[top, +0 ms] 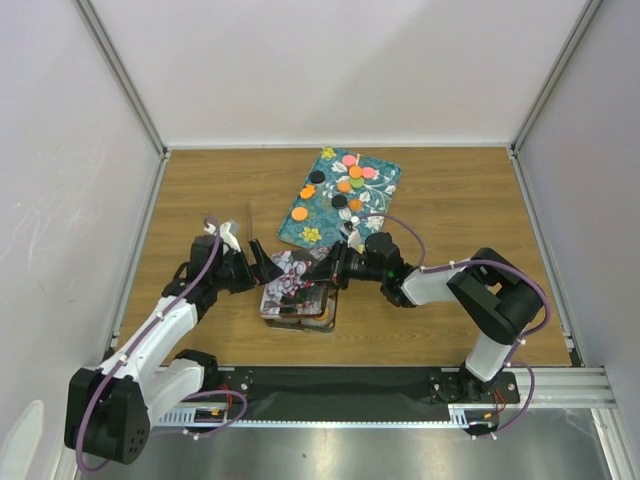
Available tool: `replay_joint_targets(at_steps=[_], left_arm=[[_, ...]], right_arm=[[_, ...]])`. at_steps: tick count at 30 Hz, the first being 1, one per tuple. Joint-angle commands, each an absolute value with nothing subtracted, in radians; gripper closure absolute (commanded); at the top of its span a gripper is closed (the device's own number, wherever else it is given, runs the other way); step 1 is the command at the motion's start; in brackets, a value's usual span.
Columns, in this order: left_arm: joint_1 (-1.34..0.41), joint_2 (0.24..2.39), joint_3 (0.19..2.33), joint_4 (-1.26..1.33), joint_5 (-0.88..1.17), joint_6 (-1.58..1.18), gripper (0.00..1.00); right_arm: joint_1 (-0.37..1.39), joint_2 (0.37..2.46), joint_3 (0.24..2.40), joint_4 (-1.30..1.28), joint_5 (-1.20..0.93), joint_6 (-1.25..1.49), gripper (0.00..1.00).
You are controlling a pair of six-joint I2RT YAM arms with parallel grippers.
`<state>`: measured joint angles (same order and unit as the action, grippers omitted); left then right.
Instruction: Pack the cookies
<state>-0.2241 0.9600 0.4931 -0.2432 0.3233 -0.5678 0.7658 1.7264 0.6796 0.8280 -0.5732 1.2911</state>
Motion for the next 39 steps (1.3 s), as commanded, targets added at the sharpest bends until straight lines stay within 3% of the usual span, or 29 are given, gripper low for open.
replay_joint_targets(at_steps=[1, 22, 39], left_arm=[[-0.239, 0.965, 0.495, -0.189, 0.348, -0.557, 0.01], [-0.265, 1.006, 0.494, -0.175, 0.365, -0.549, 0.03], [-0.311, 1.049, 0.512, -0.209, 0.325, -0.545, 0.08]], right_arm=[[0.765, 1.727, 0.672, 0.910, -0.591, 1.299, 0.97], [0.741, 1.749, 0.614, 0.979, -0.604, 1.324, 0.93], [0.715, 1.756, 0.534, 1.078, -0.597, 1.359, 0.73]])
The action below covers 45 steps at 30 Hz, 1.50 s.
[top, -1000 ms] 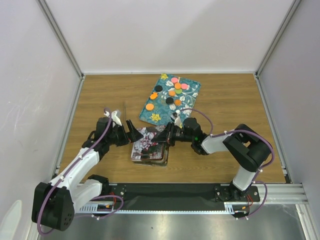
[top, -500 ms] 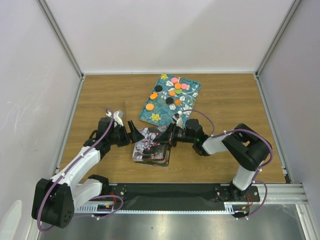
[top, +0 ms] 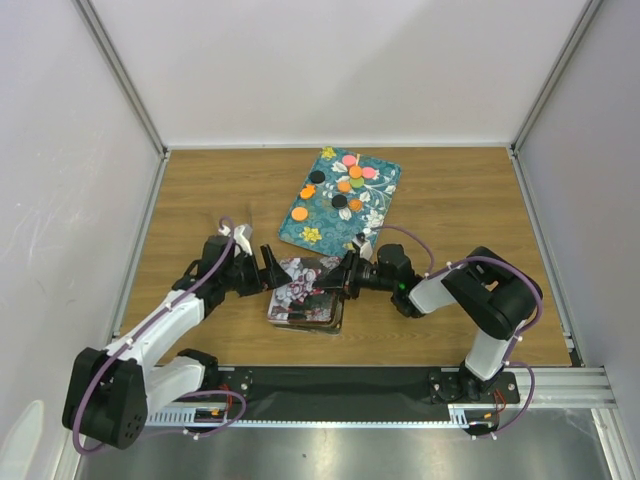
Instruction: Pack the cookies
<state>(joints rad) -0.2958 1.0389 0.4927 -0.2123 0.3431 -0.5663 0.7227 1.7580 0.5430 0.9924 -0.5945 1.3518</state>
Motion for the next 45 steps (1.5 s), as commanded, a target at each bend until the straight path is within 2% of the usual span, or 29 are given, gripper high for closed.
replay_joint_targets(at_steps=[1, 9, 34, 45], left_arm=[[-0.314, 1.052, 0.514, -0.209, 0.325, -0.548, 0.08], [-0.371, 1.084, 0.555, -0.209, 0.293, -0.557, 0.08], [-0.468, 1.218, 0.663, -0.232, 0.261, -0.522, 0.10], [-0.497, 1.247, 0.687, -0.238, 0.239, -0.529, 0.10]], right_arm=[[0.712, 1.752, 0.526, 1.080, -0.597, 1.359, 0.73], [0.687, 1.720, 0.488, 1.078, -0.603, 1.355, 0.68], [0.563, 1.531, 0.342, 0.925, -0.620, 1.269, 0.66], [0.529, 1.405, 0.345, 0.675, -0.563, 1.155, 0.60]])
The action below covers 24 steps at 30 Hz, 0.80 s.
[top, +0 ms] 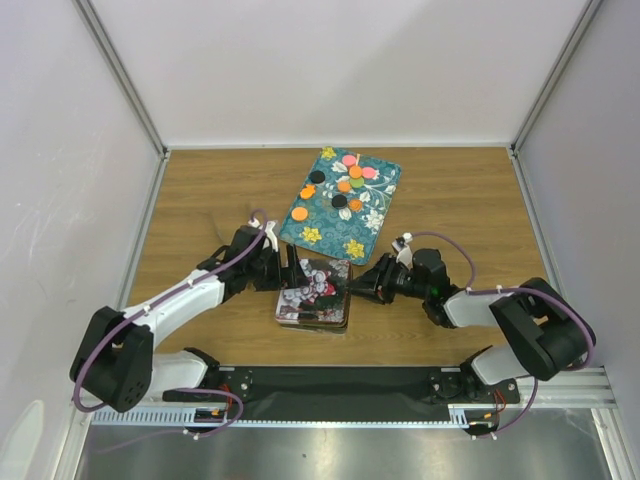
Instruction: Pack the cookies
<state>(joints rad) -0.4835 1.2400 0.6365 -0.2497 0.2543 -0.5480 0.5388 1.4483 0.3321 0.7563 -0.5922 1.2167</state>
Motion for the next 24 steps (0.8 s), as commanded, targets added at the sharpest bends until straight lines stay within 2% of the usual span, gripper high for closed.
replay_joint_targets(at_steps=[1, 9, 18, 24], left_arm=[[-0.500, 1.250, 0.692, -0.239, 0.236, -0.526, 0.10], [-0.509, 1.258, 0.707, -0.252, 0.227, -0.523, 0.10], [-0.515, 1.264, 0.718, -0.267, 0.218, -0.514, 0.11], [-0.517, 1.256, 0.701, -0.265, 0.213, -0.523, 0.11]], right_arm=[[0.528, 1.398, 0.351, 0.657, -0.551, 1.137, 0.59], [0.523, 1.339, 0.376, 0.483, -0.483, 1.060, 0.52], [0.615, 1.285, 0.477, 0.292, -0.356, 0.953, 0.33], [0.663, 1.281, 0.489, 0.223, -0.311, 0.934, 0.30]])
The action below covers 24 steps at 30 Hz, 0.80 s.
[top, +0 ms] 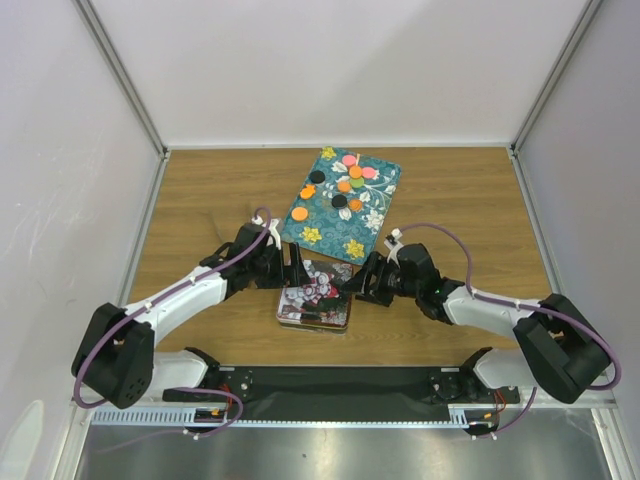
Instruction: Pack the cookies
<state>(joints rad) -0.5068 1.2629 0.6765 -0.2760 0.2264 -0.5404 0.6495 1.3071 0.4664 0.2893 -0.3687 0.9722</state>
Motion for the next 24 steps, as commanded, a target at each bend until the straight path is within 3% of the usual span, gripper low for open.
replay_joint_targets(at_steps=[1, 7, 24], left_arm=[[-0.517, 1.253, 0.698, -0.264, 0.213, -0.523, 0.10], [-0.522, 1.247, 0.678, -0.261, 0.206, -0.532, 0.10], [-0.552, 1.241, 0.609, -0.209, 0.190, -0.603, 0.11]], right_arm=[[0.684, 1.276, 0.489, 0.215, -0.304, 0.931, 0.30], [0.776, 1.240, 0.488, 0.169, -0.256, 0.930, 0.23], [0.928, 1.273, 0.387, 0.262, -0.186, 1.023, 0.24]])
